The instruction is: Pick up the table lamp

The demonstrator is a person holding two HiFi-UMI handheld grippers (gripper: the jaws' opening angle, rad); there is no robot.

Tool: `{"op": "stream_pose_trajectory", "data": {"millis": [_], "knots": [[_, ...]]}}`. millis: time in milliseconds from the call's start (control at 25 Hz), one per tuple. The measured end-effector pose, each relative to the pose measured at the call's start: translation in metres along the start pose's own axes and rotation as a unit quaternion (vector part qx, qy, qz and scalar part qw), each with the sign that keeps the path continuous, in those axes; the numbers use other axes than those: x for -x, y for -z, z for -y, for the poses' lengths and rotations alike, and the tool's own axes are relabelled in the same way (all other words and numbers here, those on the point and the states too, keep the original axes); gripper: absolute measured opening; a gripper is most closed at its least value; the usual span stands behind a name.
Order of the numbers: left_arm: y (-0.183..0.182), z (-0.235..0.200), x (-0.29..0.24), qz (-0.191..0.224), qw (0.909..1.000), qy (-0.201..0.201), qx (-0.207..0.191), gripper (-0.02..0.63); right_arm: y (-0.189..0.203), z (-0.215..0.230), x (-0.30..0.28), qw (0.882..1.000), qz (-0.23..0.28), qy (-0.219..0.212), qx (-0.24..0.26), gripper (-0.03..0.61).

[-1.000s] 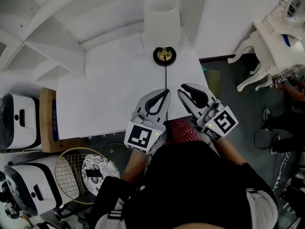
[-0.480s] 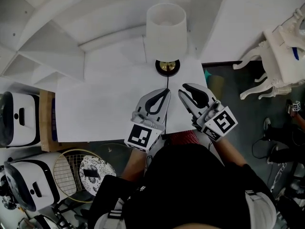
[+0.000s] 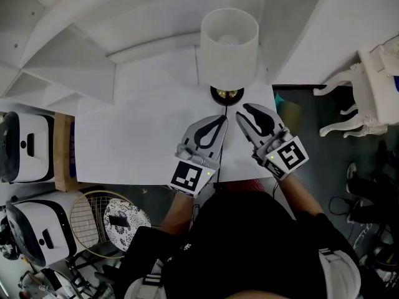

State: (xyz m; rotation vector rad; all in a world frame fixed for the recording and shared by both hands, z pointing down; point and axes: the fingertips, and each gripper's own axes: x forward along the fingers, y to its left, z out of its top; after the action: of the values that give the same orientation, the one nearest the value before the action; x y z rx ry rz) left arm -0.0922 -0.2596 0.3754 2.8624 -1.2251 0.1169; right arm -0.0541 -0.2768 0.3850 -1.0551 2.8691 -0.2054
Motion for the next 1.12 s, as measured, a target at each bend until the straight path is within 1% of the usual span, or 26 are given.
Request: {"op": "stream_pose_trajectory", "data": {"millis": [120, 200, 640, 720, 800, 920, 1040, 1120], "knots": [[-0.001, -0.006, -0.005, 0.008, 1.0, -0.003, -0.004, 0.011, 0.006, 0.013, -0.01, 1.0, 0.0, 0.008, 0.011, 0.097], [-0.001, -0.011, -0.009, 0.014, 0.9999, -0.007, -0.005, 0.011, 0.013, 0.019, -0.018, 1.0, -0.005, 0.005, 0.014, 0.099], [0.012, -0.024, -0.016, 0.008, 0.9998, -0.019, 0.008, 0.011, 0.045, 0.046, -0.044, 0.999, -0.036, -0.001, 0.026, 0.104], [0.014, -0.027, -0.018, 0.004, 0.9997, -0.019, 0.011, 0.011, 0.049, 0.052, -0.048, 0.999, -0.038, 0.005, 0.018, 0.104], [0.016, -0.029, -0.019, 0.001, 0.9996, -0.023, 0.014, 0.011, 0.053, 0.06, -0.053, 0.999, -0.04, 0.011, 0.02, 0.104], [0.018, -0.029, -0.018, -0.001, 0.9994, -0.023, 0.026, 0.011, 0.059, 0.066, -0.059, 0.999, -0.043, 0.01, 0.022, 0.115], [0.011, -0.026, -0.017, 0.02, 0.999, -0.01, 0.038, 0.011, 0.052, 0.065, -0.067, 0.999, -0.033, 0.0, 0.035, 0.117], [0.008, -0.028, -0.017, 0.025, 0.9991, -0.011, 0.033, 0.011, 0.05, 0.066, -0.072, 0.999, -0.03, -0.003, 0.042, 0.117]]}}
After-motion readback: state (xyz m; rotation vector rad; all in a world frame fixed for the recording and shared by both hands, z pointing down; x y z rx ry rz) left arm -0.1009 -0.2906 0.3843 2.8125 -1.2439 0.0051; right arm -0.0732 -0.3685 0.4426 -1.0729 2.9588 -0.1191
